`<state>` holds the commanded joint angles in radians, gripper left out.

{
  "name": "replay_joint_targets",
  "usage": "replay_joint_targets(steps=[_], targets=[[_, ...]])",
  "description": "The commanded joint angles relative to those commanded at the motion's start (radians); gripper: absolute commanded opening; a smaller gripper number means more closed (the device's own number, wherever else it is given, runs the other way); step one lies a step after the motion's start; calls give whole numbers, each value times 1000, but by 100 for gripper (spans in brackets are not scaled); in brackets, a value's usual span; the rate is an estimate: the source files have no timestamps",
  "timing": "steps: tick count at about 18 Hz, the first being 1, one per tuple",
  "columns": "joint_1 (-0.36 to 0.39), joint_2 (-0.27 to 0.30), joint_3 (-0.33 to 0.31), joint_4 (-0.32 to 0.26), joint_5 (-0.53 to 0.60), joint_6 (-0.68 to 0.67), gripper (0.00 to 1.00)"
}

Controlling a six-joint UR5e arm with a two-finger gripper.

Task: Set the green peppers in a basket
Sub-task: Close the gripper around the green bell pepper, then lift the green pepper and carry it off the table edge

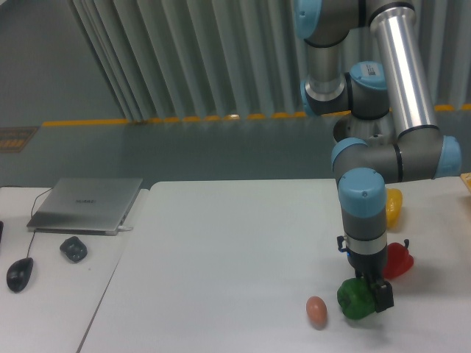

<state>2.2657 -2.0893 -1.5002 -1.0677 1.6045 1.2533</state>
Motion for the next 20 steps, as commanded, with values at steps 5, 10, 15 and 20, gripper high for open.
replay_joint_targets(steps=[5,10,15,20], targets=[[0,0,6,3,0,-2,73],[3,24,9,5,-2,-29,66],[9,60,6,3,-5,-26,62],[8,61,-2,3,-5,-29,56]])
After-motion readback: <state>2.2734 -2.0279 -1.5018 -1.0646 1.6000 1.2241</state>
